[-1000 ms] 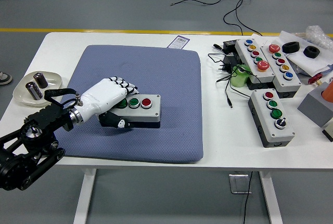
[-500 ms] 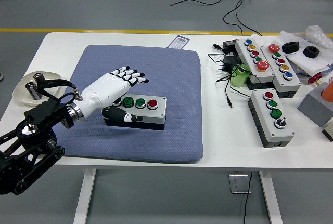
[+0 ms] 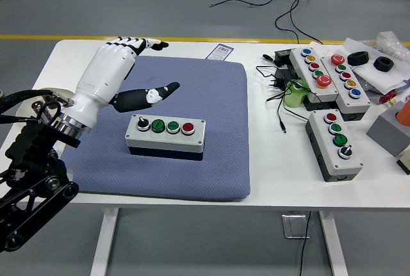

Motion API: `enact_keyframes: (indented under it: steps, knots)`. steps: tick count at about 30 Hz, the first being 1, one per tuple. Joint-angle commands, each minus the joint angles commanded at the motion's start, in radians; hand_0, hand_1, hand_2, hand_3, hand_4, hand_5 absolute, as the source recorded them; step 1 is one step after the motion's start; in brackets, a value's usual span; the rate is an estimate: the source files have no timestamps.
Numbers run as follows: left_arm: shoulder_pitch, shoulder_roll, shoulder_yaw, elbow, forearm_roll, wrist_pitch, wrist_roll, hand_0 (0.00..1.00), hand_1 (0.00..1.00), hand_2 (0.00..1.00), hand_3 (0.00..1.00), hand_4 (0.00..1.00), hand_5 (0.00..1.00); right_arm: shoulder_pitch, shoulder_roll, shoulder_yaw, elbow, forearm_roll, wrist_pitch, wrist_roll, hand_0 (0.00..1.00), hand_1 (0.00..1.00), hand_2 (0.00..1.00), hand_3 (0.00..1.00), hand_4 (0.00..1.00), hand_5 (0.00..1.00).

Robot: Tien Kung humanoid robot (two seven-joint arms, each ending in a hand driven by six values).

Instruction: Pick up the button,place it on the desk,press the button,press the button

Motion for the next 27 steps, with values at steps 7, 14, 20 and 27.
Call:
enact_keyframes:
  steps: [7,14,20,27]
  knots:
    - [-0.001,0.003,0.01,-0.007,-0.007,-0.214,0.101,0.002,0.002,0.002,0.693,0.626,0.998,0.0,0.001,0.006,0.0,-0.006,-0.001,-0.001,0.516,0.658,0.706,0.624,0.305,0.154]
    - [0.0,0.003,0.019,0.006,-0.019,-0.313,0.123,0.002,0.002,0.002,0.685,0.615,0.998,-0.002,0.001,0.008,0.0,-0.008,-0.001,-0.002,0.517,0.658,0.706,0.623,0.304,0.156]
    - [0.003,0.003,0.031,0.016,-0.031,-0.322,0.125,0.002,0.002,0.002,0.681,0.599,0.998,-0.004,0.002,0.009,0.0,-0.01,-0.001,-0.002,0.518,0.657,0.706,0.623,0.304,0.155]
    - [0.002,0.003,0.076,0.019,-0.044,-0.337,0.114,0.002,0.002,0.002,0.676,0.597,0.998,-0.005,0.002,0.011,0.0,-0.013,-0.001,-0.001,0.519,0.657,0.706,0.623,0.304,0.155]
